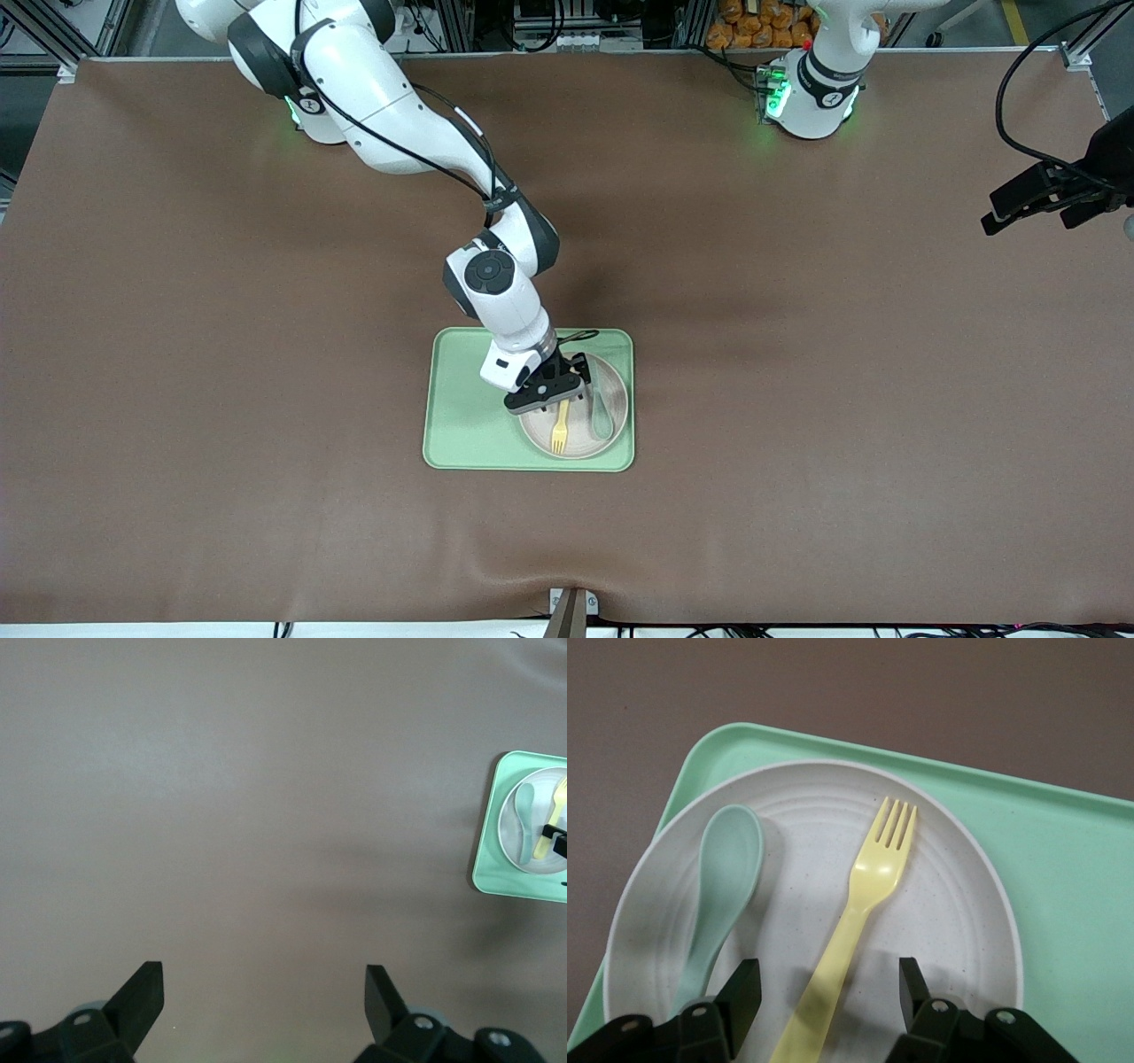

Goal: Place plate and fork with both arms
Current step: 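Grasp the yellow fork with the right gripper and lift it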

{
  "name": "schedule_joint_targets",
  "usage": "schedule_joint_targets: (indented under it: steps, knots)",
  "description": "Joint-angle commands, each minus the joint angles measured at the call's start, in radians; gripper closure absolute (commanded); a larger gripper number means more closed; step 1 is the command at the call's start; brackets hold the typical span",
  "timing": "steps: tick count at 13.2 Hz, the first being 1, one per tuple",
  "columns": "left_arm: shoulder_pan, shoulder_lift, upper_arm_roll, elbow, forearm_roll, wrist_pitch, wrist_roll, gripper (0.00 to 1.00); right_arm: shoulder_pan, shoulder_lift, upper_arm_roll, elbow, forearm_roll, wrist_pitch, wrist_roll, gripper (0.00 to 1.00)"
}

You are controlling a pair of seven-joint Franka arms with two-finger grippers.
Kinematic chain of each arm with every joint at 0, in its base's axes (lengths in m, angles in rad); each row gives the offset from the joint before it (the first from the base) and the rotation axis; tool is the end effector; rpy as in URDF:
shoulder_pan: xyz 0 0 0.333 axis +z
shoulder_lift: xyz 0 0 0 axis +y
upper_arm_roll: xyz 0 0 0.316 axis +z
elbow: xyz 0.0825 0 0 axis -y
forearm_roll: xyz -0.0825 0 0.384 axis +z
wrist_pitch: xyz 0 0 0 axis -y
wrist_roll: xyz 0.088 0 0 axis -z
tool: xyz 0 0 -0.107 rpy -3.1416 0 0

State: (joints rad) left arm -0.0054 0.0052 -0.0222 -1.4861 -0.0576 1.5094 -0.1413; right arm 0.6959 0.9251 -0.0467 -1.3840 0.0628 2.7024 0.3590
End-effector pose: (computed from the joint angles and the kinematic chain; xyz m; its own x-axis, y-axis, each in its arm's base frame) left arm 0.5499 -0.0216 0.6561 0.9939 0.1097 0.0099 0.1089 -0.9923 0.0595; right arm 0.6043 0.4673 0.1953 0.9083 0.2186 0.3565 0.2845 -0.9479 -0.1436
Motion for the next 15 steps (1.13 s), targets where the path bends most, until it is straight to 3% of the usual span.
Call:
schedule_joint_targets:
  steps: [1, 8, 9, 11, 15]
  knots:
    - [-0.005, 0.009, 0.004, 0.004, 0.016, -0.009, 0.003, 0.00, 0.017, 0.023, -0.013, 0.023, -0.014, 0.008, 0.014, 0.28]
    - [-0.011, 0.016, 0.004, 0.006, 0.010, 0.009, 0.003, 0.00, 0.019, 0.032, -0.013, 0.020, -0.014, 0.005, 0.028, 0.28]
    - [-0.011, 0.016, 0.004, 0.006, 0.008, 0.009, 0.003, 0.00, 0.019, 0.032, -0.013, 0.019, -0.014, 0.005, 0.028, 0.33]
    - [-0.010, 0.015, 0.004, 0.006, 0.008, 0.009, 0.003, 0.00, 0.019, 0.035, -0.013, 0.019, -0.017, 0.005, 0.026, 0.63]
    - [-0.008, 0.013, 0.004, 0.004, 0.007, 0.008, 0.003, 0.00, 0.017, 0.037, -0.013, 0.019, -0.049, 0.007, 0.026, 1.00]
